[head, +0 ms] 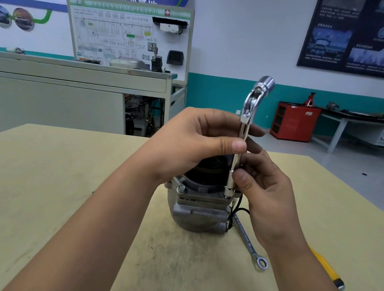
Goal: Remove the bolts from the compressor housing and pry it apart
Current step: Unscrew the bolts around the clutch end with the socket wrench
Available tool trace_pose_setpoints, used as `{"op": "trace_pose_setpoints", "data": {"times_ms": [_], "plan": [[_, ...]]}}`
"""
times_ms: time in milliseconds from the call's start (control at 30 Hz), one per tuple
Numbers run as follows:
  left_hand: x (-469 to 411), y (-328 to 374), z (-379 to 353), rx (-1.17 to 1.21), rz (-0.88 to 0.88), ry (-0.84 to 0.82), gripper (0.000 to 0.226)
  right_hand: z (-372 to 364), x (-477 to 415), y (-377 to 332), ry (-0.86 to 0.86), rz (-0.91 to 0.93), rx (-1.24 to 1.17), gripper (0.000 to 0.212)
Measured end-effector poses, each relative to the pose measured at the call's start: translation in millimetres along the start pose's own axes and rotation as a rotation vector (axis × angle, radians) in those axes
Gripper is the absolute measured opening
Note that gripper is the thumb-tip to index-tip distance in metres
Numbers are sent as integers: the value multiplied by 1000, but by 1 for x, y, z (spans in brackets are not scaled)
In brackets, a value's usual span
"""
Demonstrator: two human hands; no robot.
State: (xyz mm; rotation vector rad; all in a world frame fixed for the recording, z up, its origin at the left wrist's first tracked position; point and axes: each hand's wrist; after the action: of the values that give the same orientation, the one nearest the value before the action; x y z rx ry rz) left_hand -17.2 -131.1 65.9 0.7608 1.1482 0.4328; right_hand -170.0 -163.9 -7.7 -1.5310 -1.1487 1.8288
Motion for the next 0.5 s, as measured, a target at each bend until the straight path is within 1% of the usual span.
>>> {"op": "trace_pose_setpoints", "data": {"times_ms": [133, 233, 367, 433, 500], "plan": [[0, 0, -1, -18, -10, 26, 19, 0, -1, 0, -4, 11, -17, 24], [0, 1, 0, -36, -12, 43, 19, -1, -2, -1, -11, 25, -13, 19], [-1, 1, -1, -94, -14, 64, 14, -2, 0, -2, -19, 12, -20, 19], [-1, 2, -2, -131, -19, 79, 26, -2, 0, -2, -16, 11, -27, 19], [0, 3, -3, -137, -19, 94, 31, -2, -1, -1, -16, 20, -23, 20]]}}
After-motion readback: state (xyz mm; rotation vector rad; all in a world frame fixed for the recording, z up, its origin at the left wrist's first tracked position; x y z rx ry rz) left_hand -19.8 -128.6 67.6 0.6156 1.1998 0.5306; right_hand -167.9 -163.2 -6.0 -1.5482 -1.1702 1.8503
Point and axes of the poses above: each hand's wrist, its own x-axis away from the middle knuckle, its own z-axis out of the back of the hand, y = z × x, and after that the axes turned 8 degrees about -z, right-handed
